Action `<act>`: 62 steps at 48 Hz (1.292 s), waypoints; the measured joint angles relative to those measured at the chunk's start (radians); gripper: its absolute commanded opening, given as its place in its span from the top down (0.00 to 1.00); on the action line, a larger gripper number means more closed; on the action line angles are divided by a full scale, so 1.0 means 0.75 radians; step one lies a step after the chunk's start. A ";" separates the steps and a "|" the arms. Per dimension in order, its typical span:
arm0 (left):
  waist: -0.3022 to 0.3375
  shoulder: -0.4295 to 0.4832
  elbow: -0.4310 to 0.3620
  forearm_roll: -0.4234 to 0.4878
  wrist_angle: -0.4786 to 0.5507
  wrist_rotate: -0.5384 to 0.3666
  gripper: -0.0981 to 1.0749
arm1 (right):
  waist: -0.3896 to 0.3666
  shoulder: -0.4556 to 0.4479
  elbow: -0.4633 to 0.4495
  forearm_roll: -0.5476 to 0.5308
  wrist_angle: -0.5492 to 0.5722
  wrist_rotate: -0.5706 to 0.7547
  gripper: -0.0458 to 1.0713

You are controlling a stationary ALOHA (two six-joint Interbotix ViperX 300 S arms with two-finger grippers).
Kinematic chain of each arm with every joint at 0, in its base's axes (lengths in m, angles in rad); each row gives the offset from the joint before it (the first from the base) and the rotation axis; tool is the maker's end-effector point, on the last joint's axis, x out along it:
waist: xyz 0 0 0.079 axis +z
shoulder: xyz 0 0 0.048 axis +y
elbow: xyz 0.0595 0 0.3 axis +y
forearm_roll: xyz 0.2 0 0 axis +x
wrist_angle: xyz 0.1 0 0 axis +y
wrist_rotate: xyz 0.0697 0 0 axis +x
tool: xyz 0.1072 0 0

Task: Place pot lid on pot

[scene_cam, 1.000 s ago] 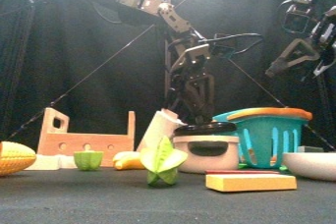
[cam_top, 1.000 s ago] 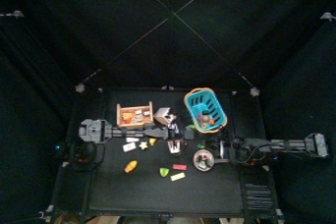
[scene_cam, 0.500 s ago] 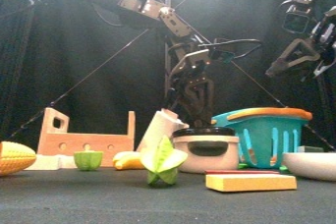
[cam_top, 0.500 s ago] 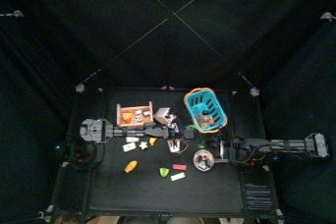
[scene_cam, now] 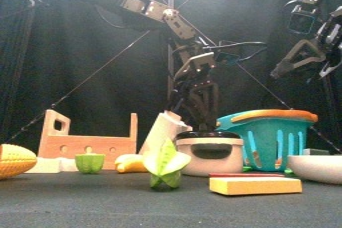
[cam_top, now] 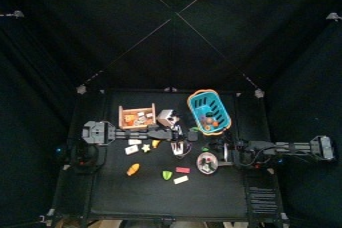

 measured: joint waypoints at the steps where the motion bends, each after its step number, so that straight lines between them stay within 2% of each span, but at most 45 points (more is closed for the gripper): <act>1: 0.000 0.000 0.000 0.000 0.000 0.000 0.44 | 0.000 0.000 0.000 0.000 0.000 0.000 0.95; 41: -0.002 0.008 -0.008 -0.033 0.008 0.000 0.41 | 0.000 0.000 0.004 0.000 0.000 0.000 0.95; 62: 0.000 0.010 -0.010 -0.039 -0.010 -0.004 0.13 | 0.000 0.000 0.012 -0.002 0.000 0.002 0.95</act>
